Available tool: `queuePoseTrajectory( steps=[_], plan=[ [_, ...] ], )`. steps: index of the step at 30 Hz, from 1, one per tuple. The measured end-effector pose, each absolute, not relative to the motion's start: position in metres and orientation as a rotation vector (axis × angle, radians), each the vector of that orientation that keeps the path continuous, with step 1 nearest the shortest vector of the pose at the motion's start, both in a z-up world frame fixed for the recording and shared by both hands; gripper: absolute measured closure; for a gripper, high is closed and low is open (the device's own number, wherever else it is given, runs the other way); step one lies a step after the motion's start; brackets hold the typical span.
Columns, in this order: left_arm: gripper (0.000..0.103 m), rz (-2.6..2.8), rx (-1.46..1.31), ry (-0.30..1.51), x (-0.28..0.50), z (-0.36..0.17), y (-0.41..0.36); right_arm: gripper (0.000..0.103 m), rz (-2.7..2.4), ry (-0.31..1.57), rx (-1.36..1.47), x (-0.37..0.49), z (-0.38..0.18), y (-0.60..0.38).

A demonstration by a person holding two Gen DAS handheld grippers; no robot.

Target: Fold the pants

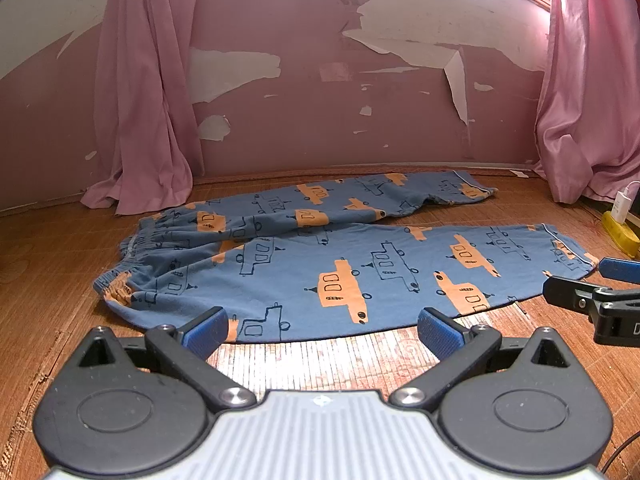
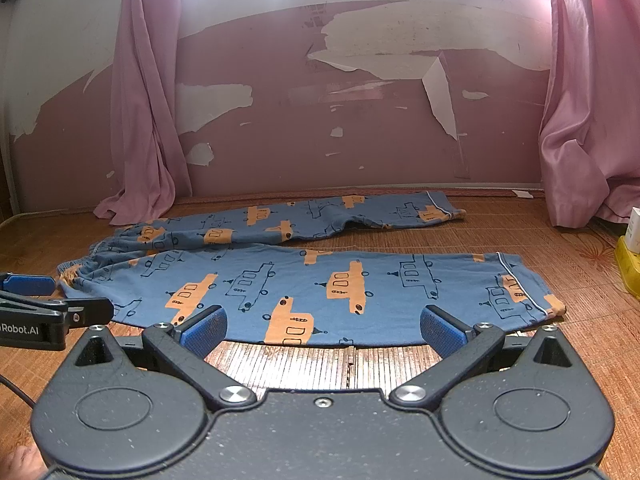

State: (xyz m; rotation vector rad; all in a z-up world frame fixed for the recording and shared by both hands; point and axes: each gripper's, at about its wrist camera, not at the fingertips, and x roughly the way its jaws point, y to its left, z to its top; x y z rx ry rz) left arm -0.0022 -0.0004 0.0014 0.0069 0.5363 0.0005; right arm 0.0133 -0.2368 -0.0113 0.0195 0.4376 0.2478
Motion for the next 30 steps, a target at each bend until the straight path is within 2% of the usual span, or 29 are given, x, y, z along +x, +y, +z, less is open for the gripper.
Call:
queuePoseTrajectory(
  steps=[17,25,30],
  plan=[
    [0.0,0.011,-0.048,0.601,0.006,-0.003,0.007,0.001,0.221,0.437,-0.004,0.017,-0.016,-0.239],
    [0.0,0.017,0.011,0.62,0.05,0.045,0.023,0.0,0.24,0.379,-0.039,0.028,0.005,-0.256],
    [0.0,0.02,0.169,0.7,0.116,0.086,0.036,0.0,0.316,0.406,-0.058,0.058,0.026,-0.271]
  ],
)
